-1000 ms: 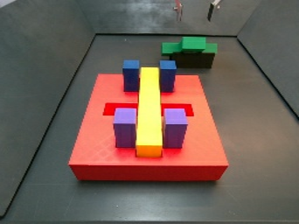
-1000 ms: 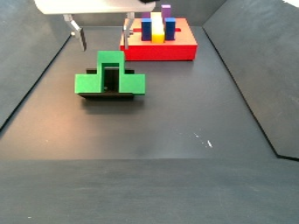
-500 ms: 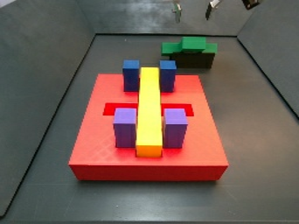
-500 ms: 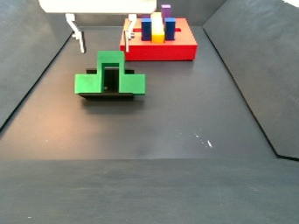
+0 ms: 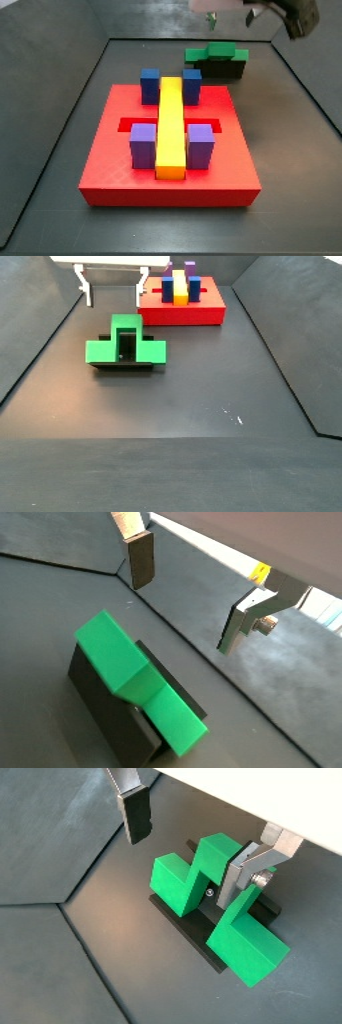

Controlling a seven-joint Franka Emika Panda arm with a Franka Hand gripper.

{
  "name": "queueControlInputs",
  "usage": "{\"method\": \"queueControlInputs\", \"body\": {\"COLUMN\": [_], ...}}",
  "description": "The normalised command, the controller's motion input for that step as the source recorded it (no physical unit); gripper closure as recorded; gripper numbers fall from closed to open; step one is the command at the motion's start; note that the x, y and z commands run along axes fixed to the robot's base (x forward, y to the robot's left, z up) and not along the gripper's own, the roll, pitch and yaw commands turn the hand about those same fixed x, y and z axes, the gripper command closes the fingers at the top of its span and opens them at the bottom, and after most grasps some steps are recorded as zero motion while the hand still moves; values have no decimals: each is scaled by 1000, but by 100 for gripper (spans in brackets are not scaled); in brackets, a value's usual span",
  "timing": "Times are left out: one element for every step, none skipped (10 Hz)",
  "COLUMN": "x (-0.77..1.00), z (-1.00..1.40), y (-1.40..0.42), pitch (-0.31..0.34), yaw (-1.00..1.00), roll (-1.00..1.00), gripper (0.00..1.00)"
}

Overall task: Pick up the green object. Move up. Place the green object on the fixture. Regrasp the green object. Move to above the board. Insert the green object.
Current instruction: Regrasp the green object.

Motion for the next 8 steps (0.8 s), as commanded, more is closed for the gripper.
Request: {"method": "queueControlInputs", "body": {"x": [0, 0, -346, -309, -180, 0, 0, 0], "z": [-286, -254, 0, 260, 194, -129, -197, -169], "y": [-280, -211, -60, 0, 0, -117, -120, -140], "pitch": [0, 0, 0, 9, 63, 0, -34, -69], "yaw": [51, 89, 43, 69, 109, 189, 157, 123], "roll": [586, 526, 486, 277, 323, 391, 280, 169], "gripper": [0, 0, 0, 0, 0, 0, 0, 0]}}
